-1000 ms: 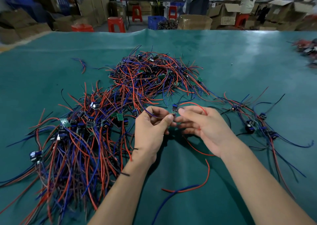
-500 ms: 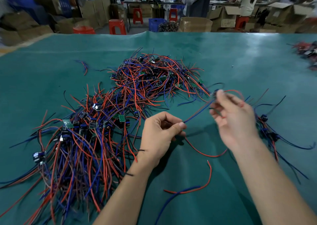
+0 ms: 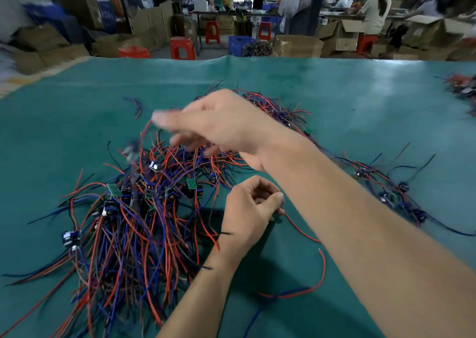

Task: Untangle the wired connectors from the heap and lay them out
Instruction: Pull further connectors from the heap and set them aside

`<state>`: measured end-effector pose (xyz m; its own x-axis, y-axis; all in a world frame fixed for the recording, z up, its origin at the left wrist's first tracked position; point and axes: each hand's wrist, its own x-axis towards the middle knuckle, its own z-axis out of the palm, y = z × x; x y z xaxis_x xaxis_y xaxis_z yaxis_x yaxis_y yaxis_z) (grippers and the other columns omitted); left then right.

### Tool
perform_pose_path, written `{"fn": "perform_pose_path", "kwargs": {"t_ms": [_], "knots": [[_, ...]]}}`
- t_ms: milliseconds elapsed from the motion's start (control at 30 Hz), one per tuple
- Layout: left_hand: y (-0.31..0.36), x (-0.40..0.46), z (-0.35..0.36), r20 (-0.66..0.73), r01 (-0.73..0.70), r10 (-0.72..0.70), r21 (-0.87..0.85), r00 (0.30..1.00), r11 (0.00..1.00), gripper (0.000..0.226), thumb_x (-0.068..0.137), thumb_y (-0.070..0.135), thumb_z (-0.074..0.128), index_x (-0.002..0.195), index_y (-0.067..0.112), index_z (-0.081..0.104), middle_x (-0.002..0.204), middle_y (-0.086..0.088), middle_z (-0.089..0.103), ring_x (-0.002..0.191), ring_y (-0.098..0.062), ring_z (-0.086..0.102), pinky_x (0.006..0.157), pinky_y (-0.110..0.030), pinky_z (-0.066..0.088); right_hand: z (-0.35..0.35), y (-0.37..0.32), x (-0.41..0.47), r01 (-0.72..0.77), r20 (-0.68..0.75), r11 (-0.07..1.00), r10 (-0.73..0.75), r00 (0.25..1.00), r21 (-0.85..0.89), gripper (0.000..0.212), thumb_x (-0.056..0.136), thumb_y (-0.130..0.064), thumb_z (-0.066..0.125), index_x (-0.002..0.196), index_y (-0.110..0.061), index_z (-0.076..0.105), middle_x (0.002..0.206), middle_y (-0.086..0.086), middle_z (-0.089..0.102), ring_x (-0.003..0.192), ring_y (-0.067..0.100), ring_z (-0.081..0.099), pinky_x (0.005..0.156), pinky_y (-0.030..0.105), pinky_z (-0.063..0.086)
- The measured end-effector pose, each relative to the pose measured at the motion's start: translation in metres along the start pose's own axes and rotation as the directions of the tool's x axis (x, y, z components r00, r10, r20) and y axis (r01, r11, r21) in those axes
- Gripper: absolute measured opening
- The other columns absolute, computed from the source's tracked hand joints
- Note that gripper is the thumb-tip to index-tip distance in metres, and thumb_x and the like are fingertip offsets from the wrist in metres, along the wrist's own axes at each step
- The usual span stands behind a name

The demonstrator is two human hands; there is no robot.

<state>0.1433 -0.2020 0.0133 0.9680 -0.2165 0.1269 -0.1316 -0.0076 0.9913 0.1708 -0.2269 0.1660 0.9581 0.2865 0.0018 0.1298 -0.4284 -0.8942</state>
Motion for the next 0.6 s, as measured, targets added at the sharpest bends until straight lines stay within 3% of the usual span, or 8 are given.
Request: {"fn": "perform_pose_path", "kwargs": {"t_ms": [67, 167, 233, 300, 367, 500, 600], "knots": [[0.000, 0.002, 0.000, -0.001, 0.013, -0.013, 0.003, 1.000, 1.000, 0.007, 0.086, -0.007, 0.064, 0.087, 0.000, 0.066, 0.073, -0.017, 0.070, 0.053, -0.007, 0.063, 0.050, -0.018, 0.045, -0.002, 0.009, 0.024, -0.067, 0.027, 0.983, 0.072, 0.997, -0.170, 0.036, 0.086, -0.044, 0.077, 0.093, -0.008, 0.077, 0.090, 0.002, 0.079, 0.077, 0.015, 0.067, 0.067, 0.030, 0.053], [0.000, 0.003, 0.001, -0.015, 0.027, -0.027, 0.001, 1.000, 1.000, 0.011, 0.087, -0.002, 0.066, 0.083, 0.008, 0.064, 0.076, -0.017, 0.071, 0.060, -0.018, 0.068, 0.055, -0.023, 0.048, -0.024, 0.038, 0.058, -0.145, -0.227, 0.928, 0.067, 0.972, -0.344, 0.015, 0.089, -0.022, 0.070, 0.096, -0.011, 0.077, 0.098, 0.013, 0.077, 0.088, 0.026, 0.073, 0.078, 0.036, 0.060], [0.000, 0.003, 0.001, -0.017, 0.026, -0.026, 0.030, 1.000, 0.999, 0.009, 0.087, 0.000, 0.066, 0.085, 0.009, 0.065, 0.079, -0.016, 0.073, 0.065, -0.023, 0.070, 0.058, -0.025, 0.050, -0.041, 0.059, 0.074, -0.254, -0.337, 0.812, 0.075, 0.939, -0.526, 0.028, 0.088, -0.012, 0.060, 0.112, -0.015, 0.075, 0.119, 0.017, 0.072, 0.110, 0.033, 0.068, 0.096, 0.039, 0.056], [-0.001, 0.003, 0.001, -0.019, 0.025, -0.024, 0.025, 1.000, 0.999, 0.009, 0.087, -0.001, 0.065, 0.085, 0.009, 0.065, 0.079, -0.015, 0.074, 0.066, -0.024, 0.071, 0.057, -0.023, 0.049, -0.054, 0.080, 0.082, -0.305, -0.286, 0.699, 0.148, 0.947, -0.647, 0.047, 0.090, -0.006, 0.051, 0.134, -0.015, 0.063, 0.139, 0.019, 0.060, 0.127, 0.036, 0.057, 0.105, 0.038, 0.049], [-0.001, 0.003, 0.001, -0.017, 0.031, -0.031, 0.010, 0.999, 0.999, 0.009, 0.087, -0.003, 0.062, 0.085, 0.006, 0.064, 0.078, -0.017, 0.073, 0.063, -0.023, 0.070, 0.055, -0.021, 0.048, -0.061, 0.098, 0.085, -0.306, -0.246, 0.630, 0.184, 0.952, -0.714, 0.057, 0.090, -0.005, 0.049, 0.144, -0.018, 0.055, 0.146, 0.018, 0.055, 0.131, 0.037, 0.053, 0.106, 0.038, 0.048], [-0.003, 0.004, 0.001, -0.003, 0.035, -0.035, 0.000, 0.999, 0.999, 0.010, 0.088, -0.003, 0.058, 0.086, 0.006, 0.063, 0.077, -0.016, 0.073, 0.057, -0.017, 0.068, 0.053, -0.020, 0.047, -0.069, 0.120, 0.087, -0.268, -0.304, 0.618, 0.048, 0.951, -0.739, 0.052, 0.085, -0.001, 0.056, 0.132, -0.023, 0.066, 0.134, 0.012, 0.064, 0.121, 0.034, 0.059, 0.099, 0.038, 0.050], [-0.004, 0.004, 0.001, -0.001, 0.033, -0.033, -0.001, 0.999, 0.999, 0.012, 0.087, -0.003, 0.057, 0.085, 0.007, 0.063, 0.076, -0.015, 0.073, 0.056, -0.017, 0.068, 0.052, -0.019, 0.047, -0.073, 0.132, 0.086, -0.258, -0.311, 0.623, 0.025, 0.950, -0.738, 0.039, 0.084, -0.004, 0.068, 0.118, -0.024, 0.073, 0.124, 0.009, 0.067, 0.113, 0.031, 0.062, 0.091, 0.033, 0.048]]}}
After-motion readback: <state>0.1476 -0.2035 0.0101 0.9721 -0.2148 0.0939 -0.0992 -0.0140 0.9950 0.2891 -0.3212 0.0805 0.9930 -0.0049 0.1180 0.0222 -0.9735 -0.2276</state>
